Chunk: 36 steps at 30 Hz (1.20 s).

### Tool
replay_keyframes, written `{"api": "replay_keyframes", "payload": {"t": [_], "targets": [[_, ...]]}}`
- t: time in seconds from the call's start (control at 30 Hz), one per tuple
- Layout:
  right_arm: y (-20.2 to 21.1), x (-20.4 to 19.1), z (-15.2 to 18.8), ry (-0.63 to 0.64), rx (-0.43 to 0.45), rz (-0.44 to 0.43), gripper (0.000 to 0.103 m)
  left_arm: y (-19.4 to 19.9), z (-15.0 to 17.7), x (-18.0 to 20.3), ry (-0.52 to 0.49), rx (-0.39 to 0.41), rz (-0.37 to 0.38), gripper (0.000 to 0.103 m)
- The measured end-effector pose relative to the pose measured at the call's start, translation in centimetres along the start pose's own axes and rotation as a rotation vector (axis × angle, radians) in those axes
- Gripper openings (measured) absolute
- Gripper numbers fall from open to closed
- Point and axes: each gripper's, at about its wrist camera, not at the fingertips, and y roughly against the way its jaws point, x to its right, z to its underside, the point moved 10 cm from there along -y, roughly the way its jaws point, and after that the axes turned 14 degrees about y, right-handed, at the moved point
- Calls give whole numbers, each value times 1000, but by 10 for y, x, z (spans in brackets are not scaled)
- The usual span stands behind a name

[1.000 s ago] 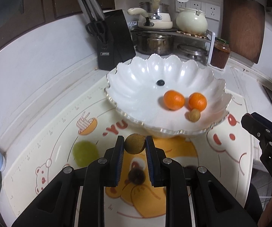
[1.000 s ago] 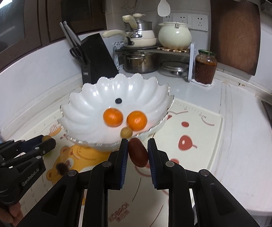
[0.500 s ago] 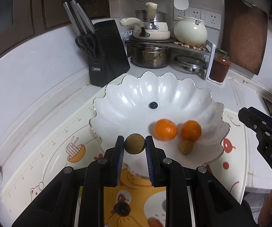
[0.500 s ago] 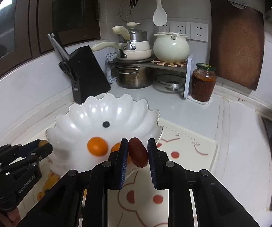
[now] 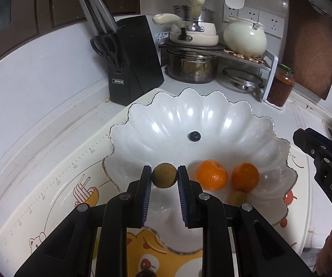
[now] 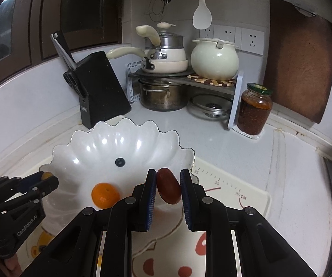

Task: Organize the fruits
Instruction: 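Lift both held fruits and carry them over the white bowl, then open both tools to drop the brown fruit and red date into the bowl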

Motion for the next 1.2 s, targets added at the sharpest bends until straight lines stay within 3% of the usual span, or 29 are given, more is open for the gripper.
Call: {"api": "replay_keyframes", "payload": {"t": [0.77, 0.83, 0.97, 1.03, 1.2], "targets": [[-46, -4, -2, -6, -64, -55, 23, -34, -8, -2, 8, -34, -19, 24], [-47, -4, -1, -3, -63, -57, 23, -33, -7, -2, 8, -33, -18, 26], [-44, -4, -1, 0, -57, -56, 24, -30, -7, -3, 11, -21, -27, 45], [-43, -3, 0, -3, -57, -57, 30, -28, -6, -3, 17, -22, -19, 49], [-33, 2, -1, -14, -33, -25, 62, -22, -5, -5, 38, -17, -17, 61]]}}
